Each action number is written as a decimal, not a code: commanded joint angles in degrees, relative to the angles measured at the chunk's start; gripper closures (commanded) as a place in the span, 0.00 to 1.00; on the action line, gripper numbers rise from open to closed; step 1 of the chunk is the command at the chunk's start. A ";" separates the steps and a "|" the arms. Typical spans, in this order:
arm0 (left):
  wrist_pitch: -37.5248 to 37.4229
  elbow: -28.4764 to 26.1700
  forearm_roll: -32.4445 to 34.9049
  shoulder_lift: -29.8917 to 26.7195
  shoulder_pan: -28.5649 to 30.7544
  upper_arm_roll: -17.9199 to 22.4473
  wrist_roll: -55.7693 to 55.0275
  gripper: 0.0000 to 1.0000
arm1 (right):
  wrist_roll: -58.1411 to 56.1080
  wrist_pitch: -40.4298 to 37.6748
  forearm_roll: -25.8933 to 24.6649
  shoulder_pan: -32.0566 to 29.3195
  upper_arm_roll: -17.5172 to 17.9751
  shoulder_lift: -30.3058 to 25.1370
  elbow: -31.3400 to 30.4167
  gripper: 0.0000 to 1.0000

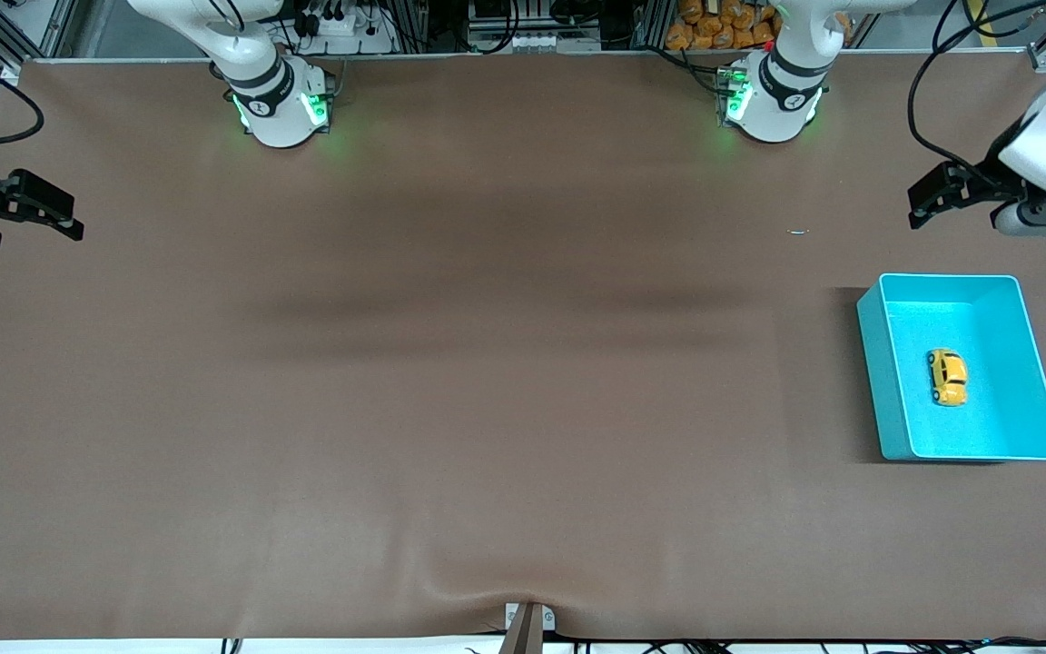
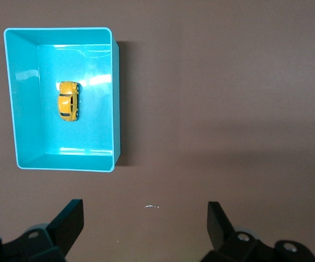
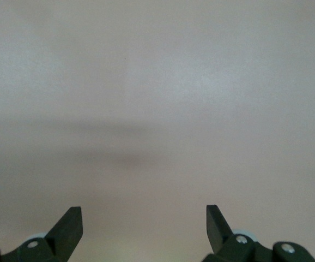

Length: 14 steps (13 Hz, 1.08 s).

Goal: Wind and store yellow beetle car

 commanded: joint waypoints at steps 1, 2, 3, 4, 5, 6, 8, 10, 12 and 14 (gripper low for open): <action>-2.25 1.43 -1.28 -0.50 -0.06 -0.09 -0.69 0.00 | -0.17 0.22 -0.67 0.60 -0.40 -0.25 -0.12 0.00; -2.43 2.22 -1.37 -0.42 -0.06 -0.01 -0.51 0.00 | -0.26 0.31 -0.58 0.51 -0.40 -0.25 -0.12 0.00; -2.61 3.96 -1.37 0.02 0.03 0.17 -0.16 0.00 | -0.26 0.31 -0.67 0.59 -0.40 -0.25 -0.12 0.00; -2.87 3.89 -1.37 0.20 0.03 0.17 -0.59 0.00 | -0.26 0.31 -0.67 0.60 -0.49 -0.25 -0.12 0.00; -3.04 4.07 -1.20 0.46 -0.06 0.17 -0.07 0.00 | -0.26 0.31 -0.67 0.51 -0.41 -0.25 -0.12 0.00; -3.05 4.07 -0.93 0.46 -0.49 0.08 0.19 0.00 | -0.26 0.31 -0.58 0.59 -0.49 -0.17 -0.12 0.00; -3.13 3.89 -1.19 0.81 -0.50 -0.09 0.80 0.00 | -0.17 0.40 -0.58 0.60 -0.40 -0.16 -0.12 0.00; -3.13 3.72 -1.28 0.99 -0.41 -0.10 3.52 0.00 | -0.17 0.48 -0.40 0.60 -0.40 -0.16 -0.12 0.00; -4.97 3.63 -1.37 0.99 -0.41 -0.18 3.97 0.00 | -0.17 0.57 -0.40 0.60 -0.41 -0.16 -0.12 0.00; -4.98 3.63 -1.37 0.90 -0.41 -0.18 3.97 0.00 | -0.17 0.57 -0.23 0.60 -0.40 -0.16 -0.12 0.00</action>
